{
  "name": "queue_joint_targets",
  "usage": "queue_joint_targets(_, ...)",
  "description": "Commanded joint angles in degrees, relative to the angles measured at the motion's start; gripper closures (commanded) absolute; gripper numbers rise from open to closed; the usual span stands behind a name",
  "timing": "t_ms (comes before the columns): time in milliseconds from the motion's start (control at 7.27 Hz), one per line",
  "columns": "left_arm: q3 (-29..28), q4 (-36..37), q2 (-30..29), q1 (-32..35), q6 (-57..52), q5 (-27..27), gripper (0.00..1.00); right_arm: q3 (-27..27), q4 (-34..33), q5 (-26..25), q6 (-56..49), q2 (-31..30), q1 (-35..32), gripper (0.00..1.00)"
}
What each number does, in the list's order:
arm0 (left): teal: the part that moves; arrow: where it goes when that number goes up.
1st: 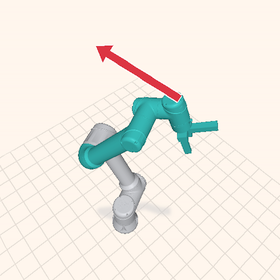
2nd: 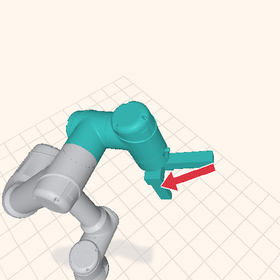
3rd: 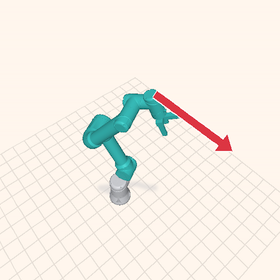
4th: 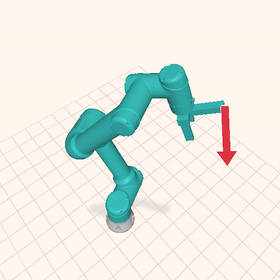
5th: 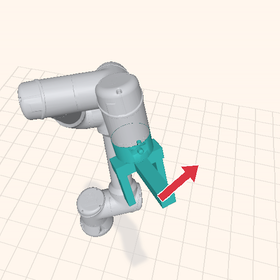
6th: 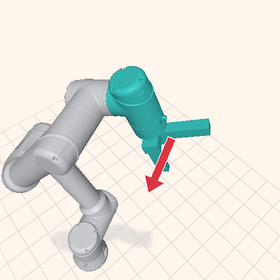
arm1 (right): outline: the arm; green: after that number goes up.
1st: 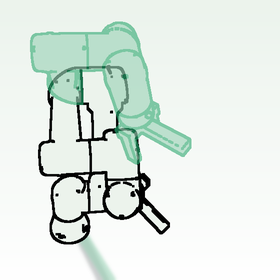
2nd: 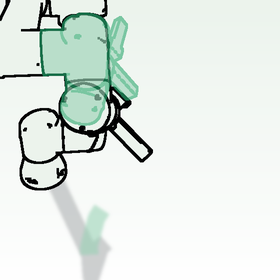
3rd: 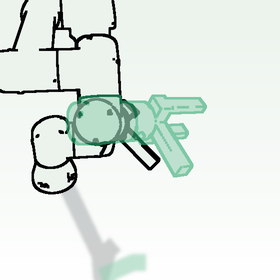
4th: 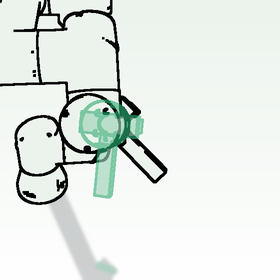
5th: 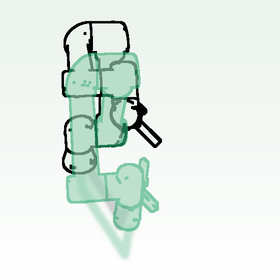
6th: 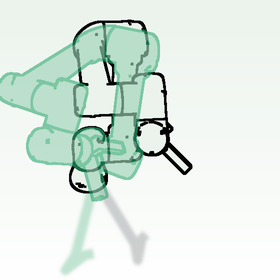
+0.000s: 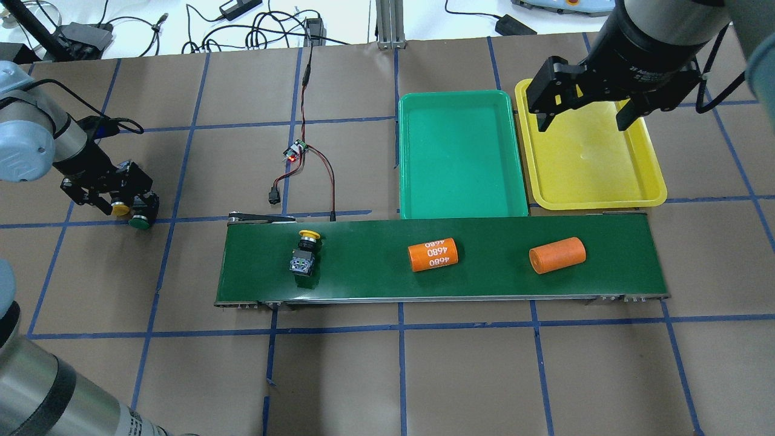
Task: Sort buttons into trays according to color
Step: 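Return the left gripper to the pile and grasp a green-capped button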
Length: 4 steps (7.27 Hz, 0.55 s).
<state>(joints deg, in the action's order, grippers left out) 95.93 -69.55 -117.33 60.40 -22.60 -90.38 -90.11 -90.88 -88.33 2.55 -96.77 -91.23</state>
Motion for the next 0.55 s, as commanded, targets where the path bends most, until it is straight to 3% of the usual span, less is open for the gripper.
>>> queue_joint_targets(0,3.7,3.1,0.7,-0.3,2.3,0.0,0.00,0.0,0.0,0.0,0.0,-0.1,0.0,0.00)
queue_joint_targets(138,4.0,9.7,-0.8,-0.3,2.1,-0.1,0.00,0.0,0.0,0.0,0.0,0.0,0.0,0.00)
queue_joint_targets(275,4.8,12.0,-1.7,-0.3,1.8,-0.1,0.00,0.0,0.0,0.0,0.0,-0.1,0.0,0.00)
queue_joint_targets(413,5.8,12.2,-1.6,-0.3,0.6,-0.1,0.10,-0.1,0.0,0.0,0.0,-0.1,0.0,0.00)
